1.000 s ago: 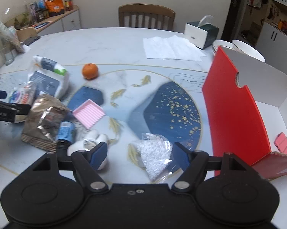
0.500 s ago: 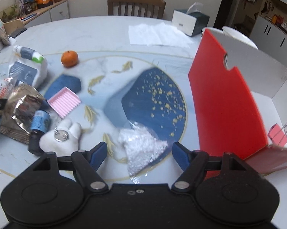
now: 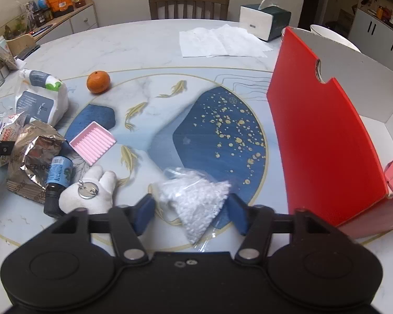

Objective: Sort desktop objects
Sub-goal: 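Grasp the blueberry bread bag with the left tool while the right tool grasps the white bead bag, then carry the bread bag and bead bag into the red box and release both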

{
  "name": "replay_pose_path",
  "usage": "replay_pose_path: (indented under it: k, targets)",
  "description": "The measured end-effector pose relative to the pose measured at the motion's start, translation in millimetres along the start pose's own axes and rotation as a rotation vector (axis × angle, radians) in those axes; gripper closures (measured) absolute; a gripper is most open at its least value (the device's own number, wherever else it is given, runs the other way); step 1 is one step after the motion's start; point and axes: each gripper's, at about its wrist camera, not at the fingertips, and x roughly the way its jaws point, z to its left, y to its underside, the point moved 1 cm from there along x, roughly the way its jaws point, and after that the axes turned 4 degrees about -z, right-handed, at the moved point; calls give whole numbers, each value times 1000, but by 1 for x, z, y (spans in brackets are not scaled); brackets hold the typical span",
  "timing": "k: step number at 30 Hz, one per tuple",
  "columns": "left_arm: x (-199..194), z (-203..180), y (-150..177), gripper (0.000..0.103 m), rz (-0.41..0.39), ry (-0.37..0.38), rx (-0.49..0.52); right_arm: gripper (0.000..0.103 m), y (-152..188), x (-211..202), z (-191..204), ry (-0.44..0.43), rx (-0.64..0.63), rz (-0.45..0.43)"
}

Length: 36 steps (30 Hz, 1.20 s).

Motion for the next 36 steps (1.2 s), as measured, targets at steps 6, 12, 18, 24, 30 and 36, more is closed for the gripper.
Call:
replay_pose_path:
  k: [6,12,18,24,30,36]
  targets:
    - [-5,-1,1,48,4,-20,0,65,1,-5,-4,2,3,-7]
    - [-19,-3,2,49,-1,-27,-11,67,0,-17,-5,-14,4,-21]
    - [-44,-9,-2,49,-29,-16,-22,67,-3,-35,-6,-37,4,-42]
    - [-65,-24,-5,49,-48,5,-22,67,-11,-58,-7,-66,-2,-80]
    - [-85,-48,-14,49,-83,34,-7,67,-22,-80,-14,-88,-6,-118]
    - [-103,-79,-25,49,-113,68,11,67,-32,-106,-29,-122,2,-158]
